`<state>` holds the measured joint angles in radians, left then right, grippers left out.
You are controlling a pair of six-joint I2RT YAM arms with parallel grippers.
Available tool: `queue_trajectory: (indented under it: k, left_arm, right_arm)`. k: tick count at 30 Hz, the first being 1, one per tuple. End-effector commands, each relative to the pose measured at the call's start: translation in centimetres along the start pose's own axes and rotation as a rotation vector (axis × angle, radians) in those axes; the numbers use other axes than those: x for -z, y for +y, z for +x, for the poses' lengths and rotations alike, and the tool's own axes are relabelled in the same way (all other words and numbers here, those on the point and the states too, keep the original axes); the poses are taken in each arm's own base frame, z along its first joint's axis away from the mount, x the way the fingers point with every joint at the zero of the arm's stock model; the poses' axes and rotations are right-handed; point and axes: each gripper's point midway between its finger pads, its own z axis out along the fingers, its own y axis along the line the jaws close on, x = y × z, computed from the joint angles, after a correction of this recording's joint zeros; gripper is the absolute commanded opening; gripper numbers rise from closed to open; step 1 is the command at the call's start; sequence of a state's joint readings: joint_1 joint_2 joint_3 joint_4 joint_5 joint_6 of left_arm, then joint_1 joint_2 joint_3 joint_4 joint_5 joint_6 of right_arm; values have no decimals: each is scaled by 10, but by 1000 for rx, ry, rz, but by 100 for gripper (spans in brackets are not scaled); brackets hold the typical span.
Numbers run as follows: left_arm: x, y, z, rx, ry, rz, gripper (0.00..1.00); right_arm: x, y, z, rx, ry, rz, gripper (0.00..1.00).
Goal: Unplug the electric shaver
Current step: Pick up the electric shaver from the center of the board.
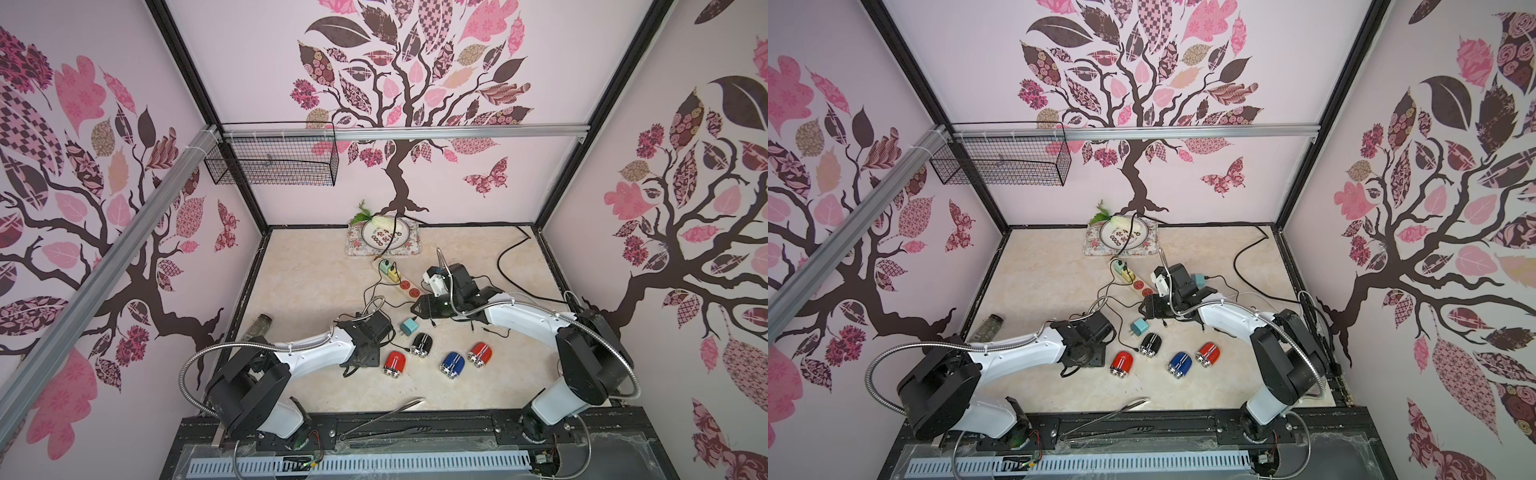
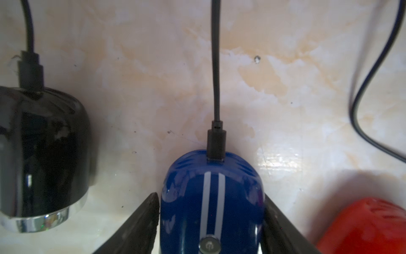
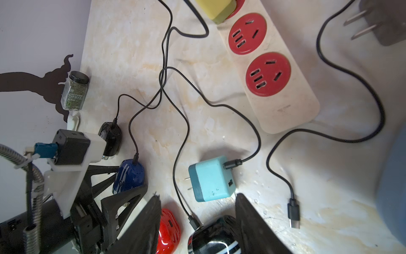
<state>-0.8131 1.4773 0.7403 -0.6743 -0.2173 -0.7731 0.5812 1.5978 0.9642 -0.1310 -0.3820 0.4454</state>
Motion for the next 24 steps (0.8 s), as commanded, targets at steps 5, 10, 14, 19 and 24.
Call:
queue_trajectory:
  k: [5, 10, 14, 19, 24]
  left_arm:
    - [-2, -2, 4, -46, 7, -42, 66]
    - [-1, -3, 10, -40, 12, -42, 65]
    - [0, -5, 15, -42, 13, -49, 65]
    - [-2, 0, 20, -28, 20, -56, 65]
    - [-3, 1, 18, -28, 2, -59, 60]
  right_arm:
    - [-4, 4, -4, 9, 0, -7, 57]
    - [-5, 4, -3, 5, 2, -8, 57]
    - [-5, 4, -2, 7, 1, -10, 57]
    - [-6, 4, -2, 7, 6, -11, 57]
    - [-4, 6, -4, 11, 1, -14, 57]
